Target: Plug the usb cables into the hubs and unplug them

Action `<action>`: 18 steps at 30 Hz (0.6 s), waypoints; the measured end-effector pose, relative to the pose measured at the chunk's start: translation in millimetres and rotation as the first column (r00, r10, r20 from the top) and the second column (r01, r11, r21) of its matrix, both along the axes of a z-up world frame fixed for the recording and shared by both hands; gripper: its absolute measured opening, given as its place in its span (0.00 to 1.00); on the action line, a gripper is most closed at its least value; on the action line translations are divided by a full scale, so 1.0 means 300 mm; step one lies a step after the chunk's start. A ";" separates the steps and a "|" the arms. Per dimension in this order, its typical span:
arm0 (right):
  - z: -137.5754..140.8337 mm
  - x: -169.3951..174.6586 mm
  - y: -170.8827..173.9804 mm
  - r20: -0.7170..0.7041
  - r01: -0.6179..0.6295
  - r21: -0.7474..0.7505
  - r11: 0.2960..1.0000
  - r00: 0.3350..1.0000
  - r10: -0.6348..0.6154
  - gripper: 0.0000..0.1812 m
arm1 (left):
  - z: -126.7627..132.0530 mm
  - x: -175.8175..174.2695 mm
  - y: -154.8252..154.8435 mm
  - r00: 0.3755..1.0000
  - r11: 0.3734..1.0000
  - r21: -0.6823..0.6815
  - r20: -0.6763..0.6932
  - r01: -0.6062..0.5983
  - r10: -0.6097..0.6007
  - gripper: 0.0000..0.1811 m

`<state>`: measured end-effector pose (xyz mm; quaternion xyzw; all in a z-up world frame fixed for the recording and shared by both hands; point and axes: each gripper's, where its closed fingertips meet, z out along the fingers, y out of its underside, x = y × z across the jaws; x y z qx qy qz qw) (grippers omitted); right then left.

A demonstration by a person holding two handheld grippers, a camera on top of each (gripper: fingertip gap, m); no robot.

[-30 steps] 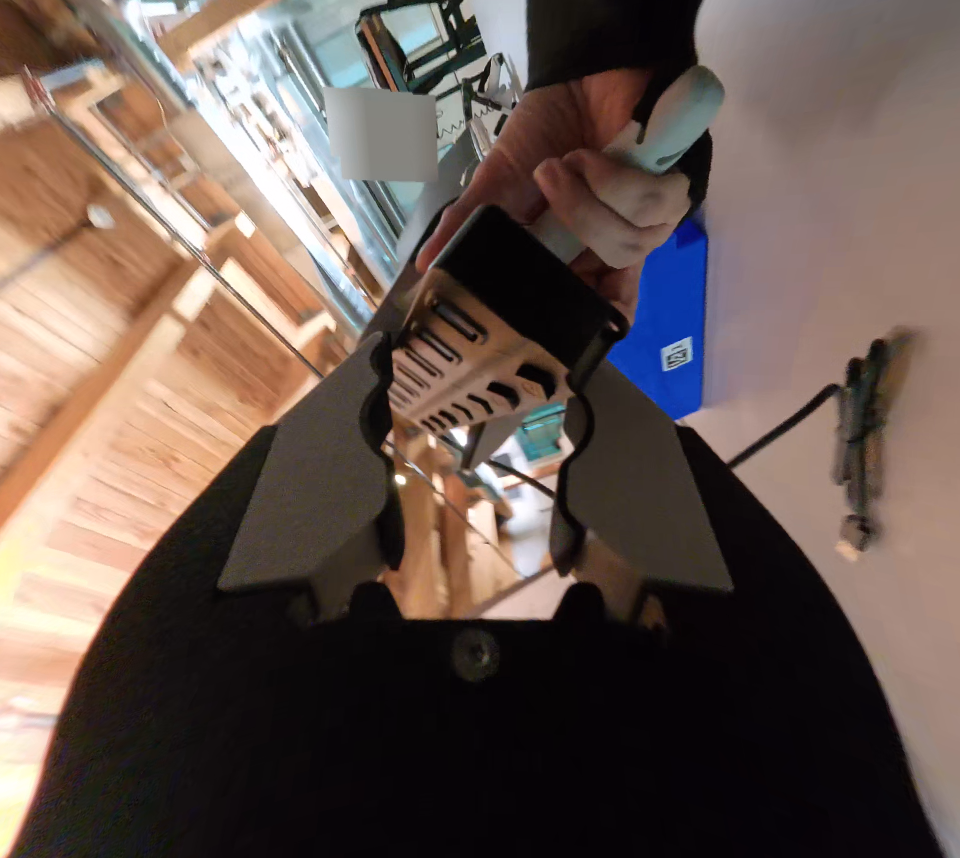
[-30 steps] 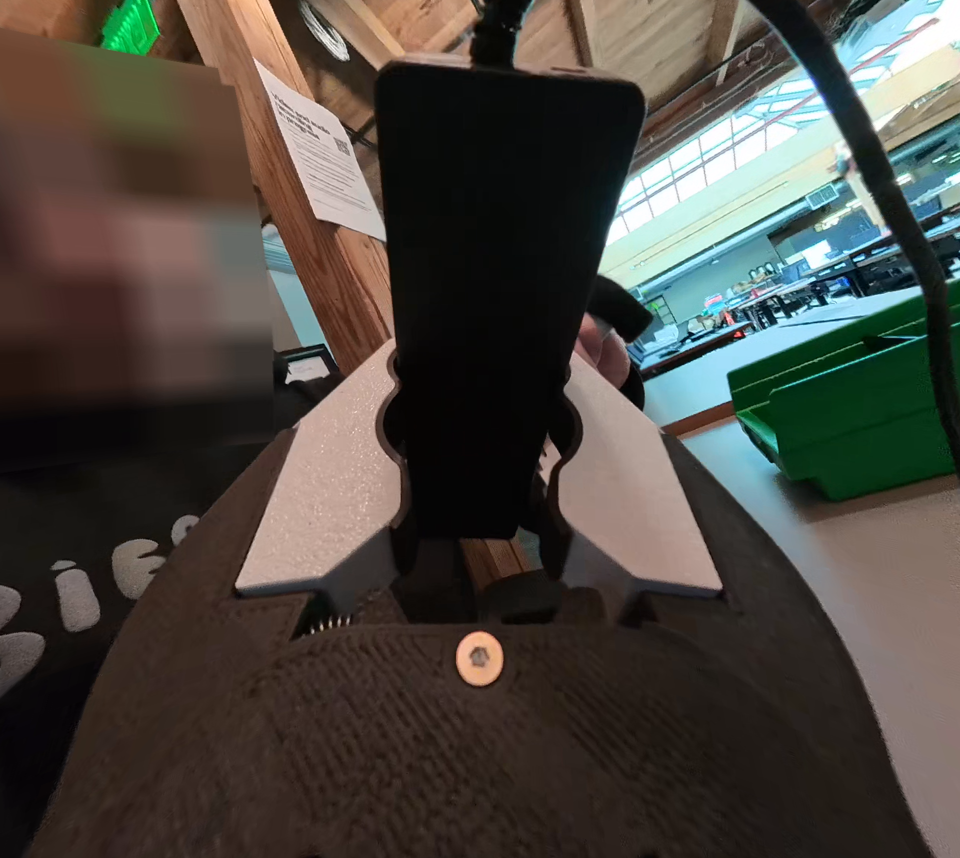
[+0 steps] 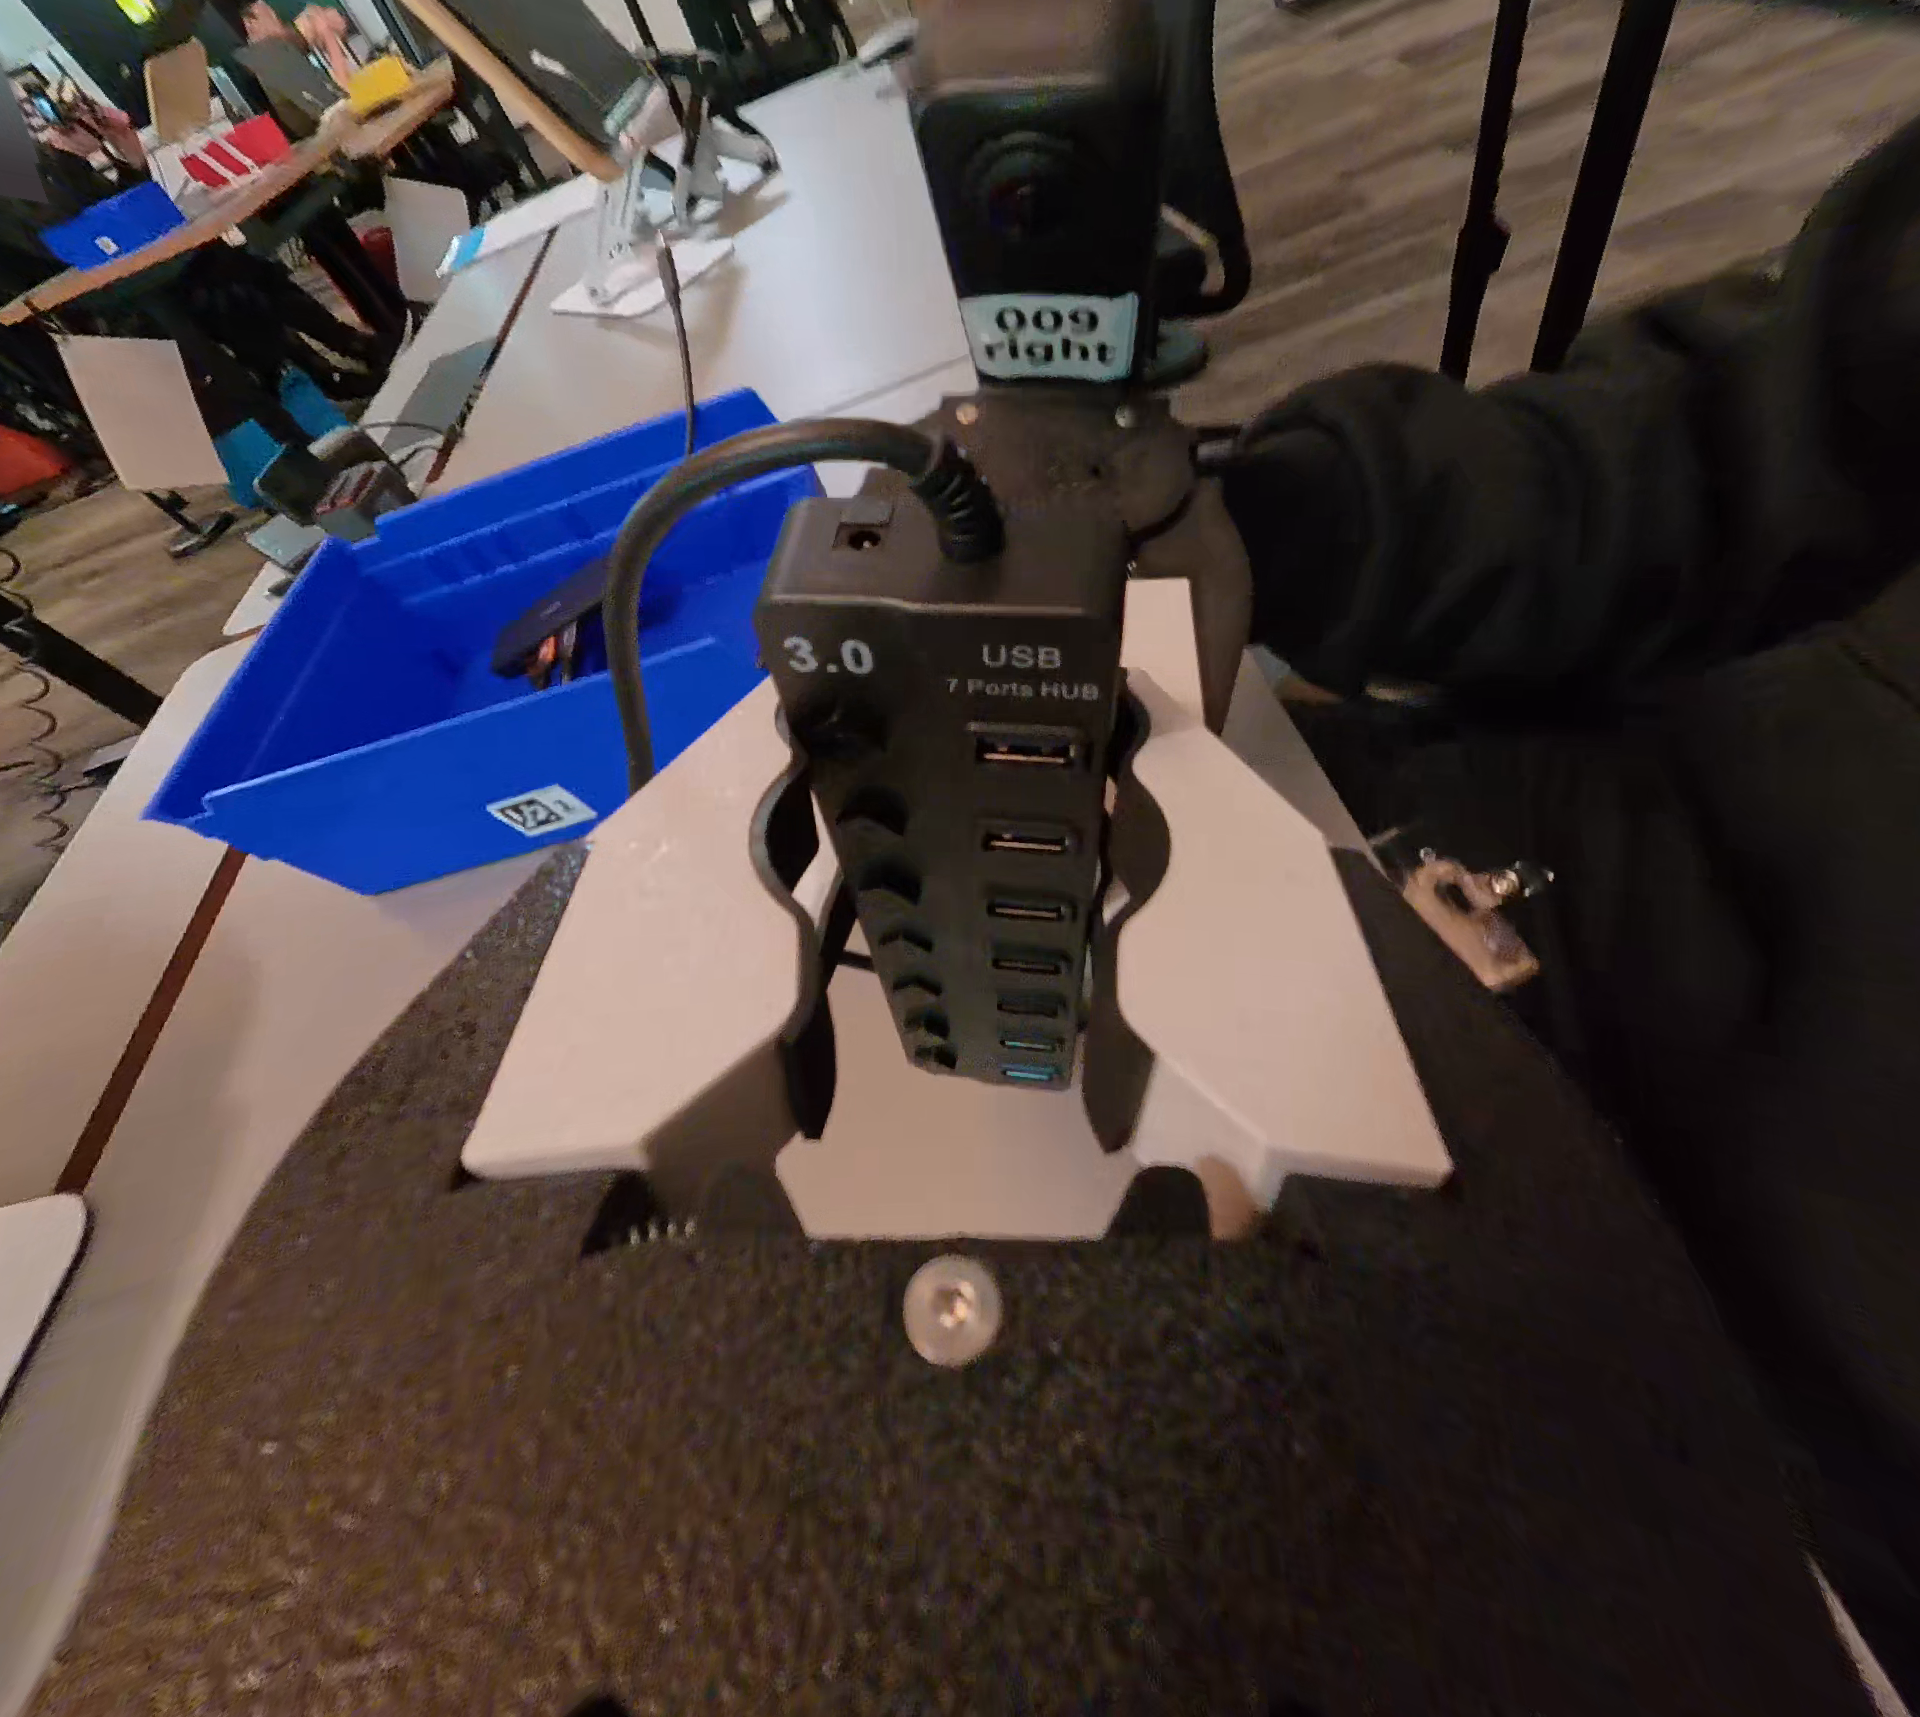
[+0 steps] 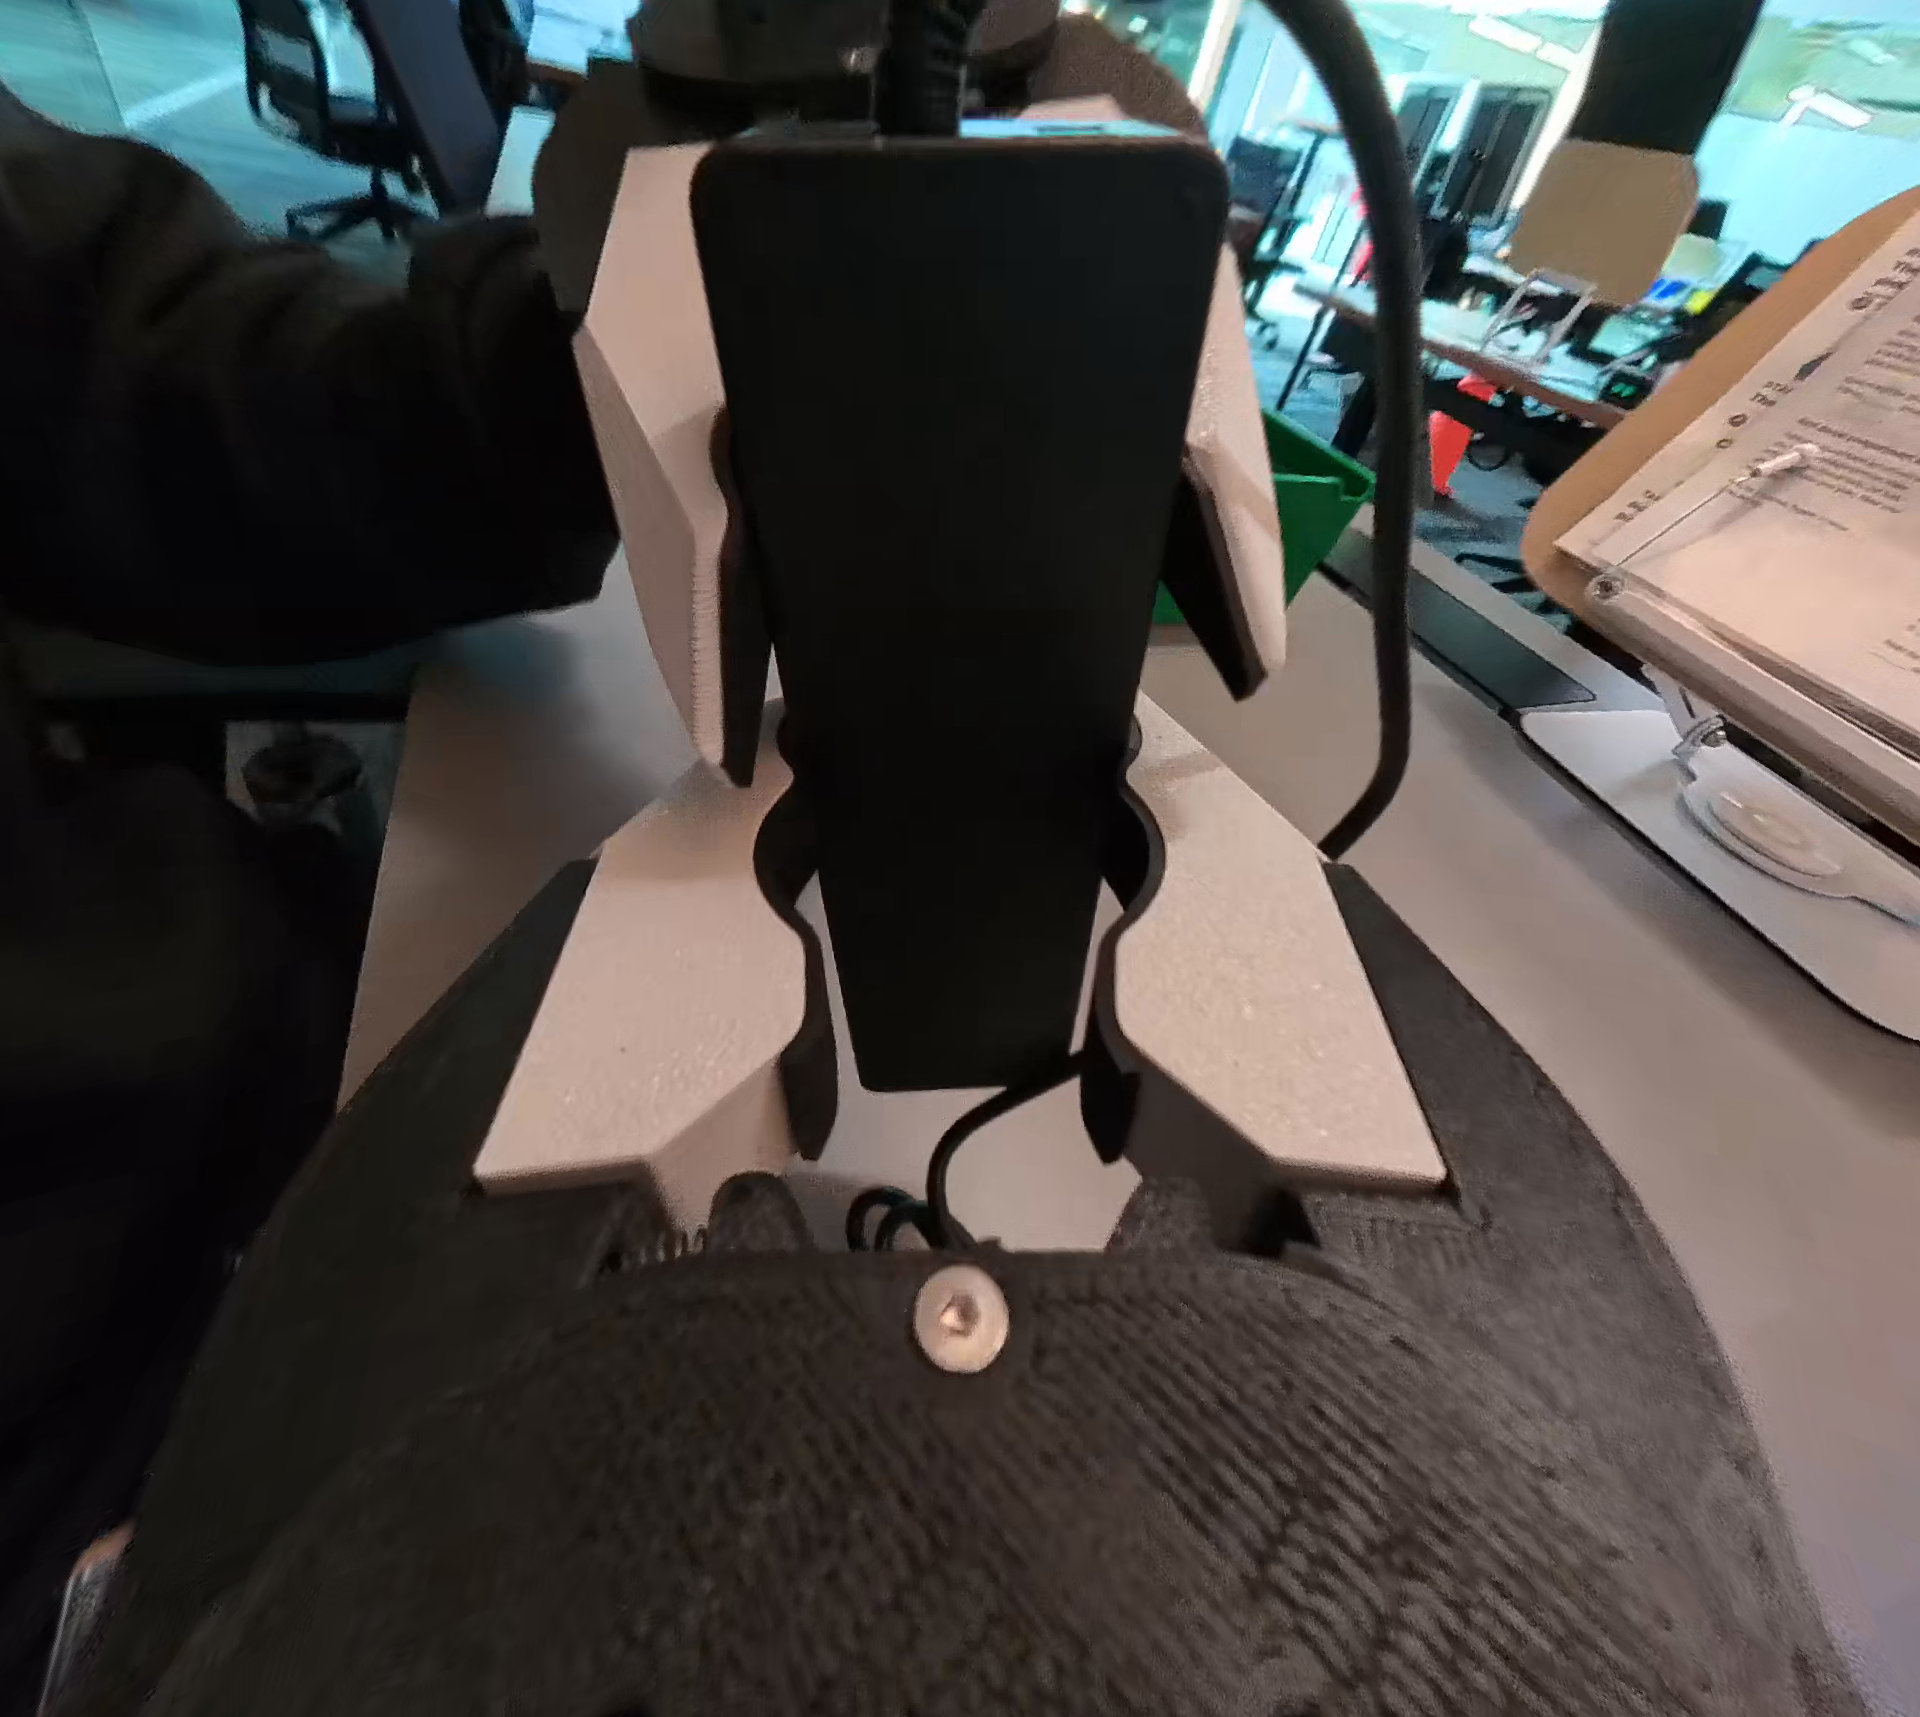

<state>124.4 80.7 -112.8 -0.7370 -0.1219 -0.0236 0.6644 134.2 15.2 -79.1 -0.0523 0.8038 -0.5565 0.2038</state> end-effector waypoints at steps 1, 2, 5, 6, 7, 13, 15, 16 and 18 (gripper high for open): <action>0.013 0.004 0.000 -0.018 0.008 0.028 1.000 1.000 -0.008 0.29 | 0.008 0.003 -0.003 1.000 1.000 -0.025 -0.012 0.010 -0.010 0.29; 0.022 0.004 0.001 -0.036 0.006 0.046 0.999 0.999 -0.004 0.30 | 0.016 0.004 -0.005 0.999 0.999 -0.044 -0.027 0.019 -0.020 0.29; 0.024 0.008 0.014 -0.083 0.010 0.059 0.998 0.997 -0.005 0.37 | 0.032 0.000 -0.025 0.997 0.995 -0.069 -0.021 0.067 -0.069 0.29; 0.018 0.013 0.021 -0.084 0.021 0.054 0.998 0.996 -0.017 0.40 | 0.032 -0.004 -0.035 0.996 0.994 -0.066 -0.022 0.082 -0.084 0.29; 0.014 0.005 0.023 -0.082 0.008 0.053 0.999 0.997 -0.004 0.38 | 0.029 -0.004 -0.041 0.996 0.995 -0.053 -0.022 0.089 -0.090 0.29; 0.013 0.023 0.024 -0.141 0.028 0.061 0.998 0.990 -0.019 0.36 | 0.036 0.017 -0.037 0.996 0.994 -0.058 -0.014 0.091 -0.092 0.29; 0.005 0.016 0.025 -0.162 0.005 0.045 0.999 0.987 0.002 0.35 | 0.031 0.019 -0.037 0.996 0.995 -0.056 -0.029 0.083 -0.085 0.29; 0.003 0.019 0.026 -0.158 0.005 0.043 0.999 0.987 0.002 0.35 | 0.030 0.023 -0.036 0.997 0.995 -0.056 -0.025 0.078 -0.079 0.29; 0.000 0.022 0.025 -0.135 0.013 0.046 0.999 0.991 -0.006 0.35 | 0.027 0.022 -0.037 0.996 0.995 -0.063 -0.042 0.081 -0.084 0.29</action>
